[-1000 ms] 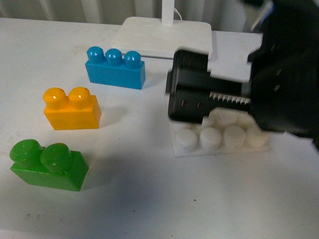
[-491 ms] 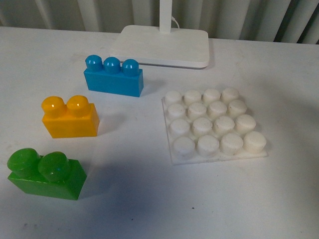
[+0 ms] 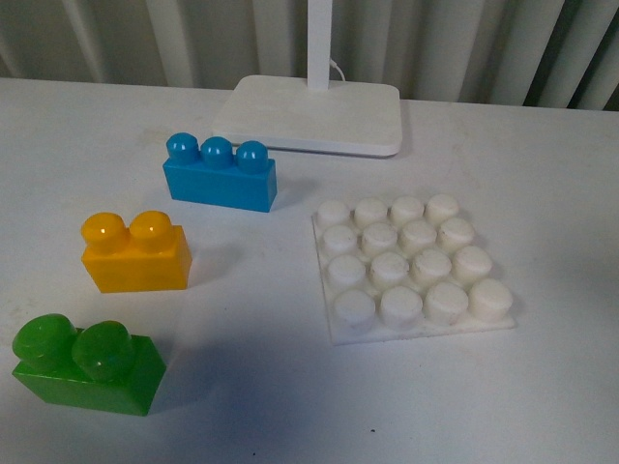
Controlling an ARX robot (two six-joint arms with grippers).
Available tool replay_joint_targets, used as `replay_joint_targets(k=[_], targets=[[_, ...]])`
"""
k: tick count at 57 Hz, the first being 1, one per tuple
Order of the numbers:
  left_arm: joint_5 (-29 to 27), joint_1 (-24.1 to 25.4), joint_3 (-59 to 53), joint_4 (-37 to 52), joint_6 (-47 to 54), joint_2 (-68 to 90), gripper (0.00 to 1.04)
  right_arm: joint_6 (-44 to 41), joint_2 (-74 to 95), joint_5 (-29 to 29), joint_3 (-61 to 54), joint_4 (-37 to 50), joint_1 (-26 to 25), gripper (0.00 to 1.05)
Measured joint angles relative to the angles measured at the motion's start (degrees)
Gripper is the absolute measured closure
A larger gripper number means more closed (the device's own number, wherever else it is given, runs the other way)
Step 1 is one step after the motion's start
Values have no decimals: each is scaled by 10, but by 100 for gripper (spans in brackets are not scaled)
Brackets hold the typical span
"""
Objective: Insert yellow block into base center
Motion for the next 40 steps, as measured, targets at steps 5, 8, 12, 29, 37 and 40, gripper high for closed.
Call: replay_joint_targets(k=[5,8,12,29,37,40], targets=[[0,0,0,0,0,0,6,2,-4,-1,0,1,-2,9],[0,0,0,0,0,0,6,-33,-7,34,-19,46,7,17],[0,0,0,0,0,0,6,-87,-30,69,-49,78,26,31],[0,0,0,0,0,0,6,-134,-115,132,-129,74,94,92],[0,0,0,0,0,0,6,-138,-151,198,-151,58,153,104],[0,0,0,0,0,0,6,-138,-161,197,-157,54,164,104]])
